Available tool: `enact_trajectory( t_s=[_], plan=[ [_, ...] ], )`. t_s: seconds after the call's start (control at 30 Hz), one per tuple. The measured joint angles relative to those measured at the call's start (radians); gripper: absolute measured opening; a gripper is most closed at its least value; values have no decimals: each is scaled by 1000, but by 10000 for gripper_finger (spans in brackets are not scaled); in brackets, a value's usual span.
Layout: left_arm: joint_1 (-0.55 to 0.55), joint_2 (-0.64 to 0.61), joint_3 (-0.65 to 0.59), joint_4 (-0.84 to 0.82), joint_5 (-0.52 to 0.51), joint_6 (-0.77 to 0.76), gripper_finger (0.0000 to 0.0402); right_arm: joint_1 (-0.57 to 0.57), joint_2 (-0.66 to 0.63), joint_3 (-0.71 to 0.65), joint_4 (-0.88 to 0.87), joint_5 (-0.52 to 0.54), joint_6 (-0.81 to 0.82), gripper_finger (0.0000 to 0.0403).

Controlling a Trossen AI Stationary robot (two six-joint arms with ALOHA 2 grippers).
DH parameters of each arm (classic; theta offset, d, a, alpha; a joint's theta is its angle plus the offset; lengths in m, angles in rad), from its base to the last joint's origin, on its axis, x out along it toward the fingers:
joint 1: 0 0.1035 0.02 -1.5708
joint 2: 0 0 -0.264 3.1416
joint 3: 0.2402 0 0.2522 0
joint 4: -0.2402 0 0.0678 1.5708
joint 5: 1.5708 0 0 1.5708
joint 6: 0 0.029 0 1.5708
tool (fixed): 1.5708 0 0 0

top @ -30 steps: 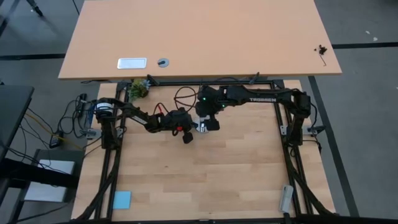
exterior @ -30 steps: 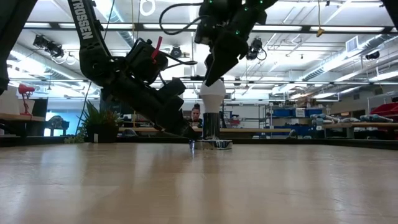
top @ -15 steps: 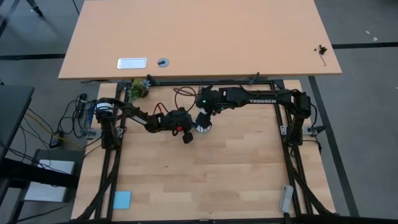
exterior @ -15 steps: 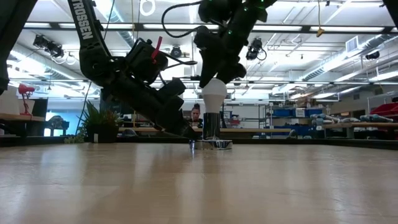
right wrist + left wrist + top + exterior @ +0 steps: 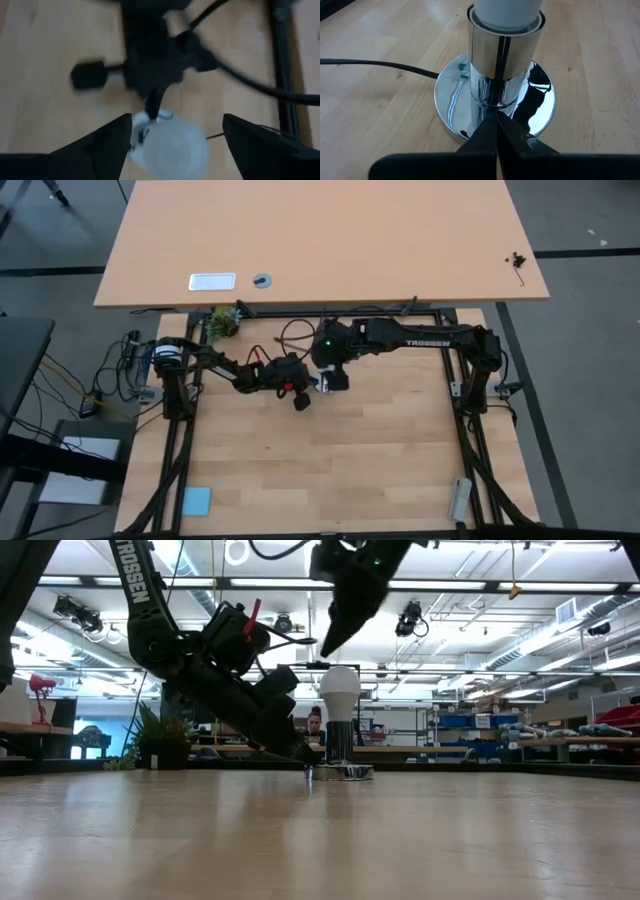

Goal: Screw lightbulb
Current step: Insert the white lightbulb into the silver lamp

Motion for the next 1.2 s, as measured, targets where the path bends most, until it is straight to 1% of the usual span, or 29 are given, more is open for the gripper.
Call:
enact_trajectory(
  t_s=[0.07, 0.13, 0.37, 0.5, 0.6, 0.67, 0.73, 0.8, 0.87, 0.93, 1.07, 1.2],
  plan=[
    [0, 0, 0, 0, 0, 0, 2, -5, 0, -2, -37, -29, -83, 318],
    [0, 0, 0, 0, 0, 0, 2, -16, 0, -21, -38, -47, -106, 316],
    [0, 0, 0, 0, 0, 0, 2, -52, 7, -79, -24, -72, -108, 308],
    [0, 0, 0, 0, 0, 0, 2, -60, 8, -106, 7, -100, -59, 300],
    [0, 0, 0, 0, 0, 0, 2, -58, 7, -115, 29, -92, 58, 293],
    [0, 0, 0, 0, 0, 0, 2, -52, 6, -116, 28, -56, 203, 291],
    [0, 0, 0, 0, 0, 0, 2, -44, 6, -116, 22, -1, 383, 290],
    [0, 0, 0, 0, 0, 0, 2, -41, 6, -116, 7, 26, 556, 290],
    [0, 0, 0, 0, 0, 0, 2, -38, 6, -116, -3, 18, 637, 292],
    [0, 0, 0, 0, 0, 0, 2, -28, 6, -117, -3, 15, 634, 297],
    [0, 0, 0, 0, 0, 0, 2, -11, 6, -100, -21, 15, 571, 311],
    [0, 0, 0, 0, 0, 0, 2, -5, -2, -43, -35, 65, 483, 326]
  ],
)
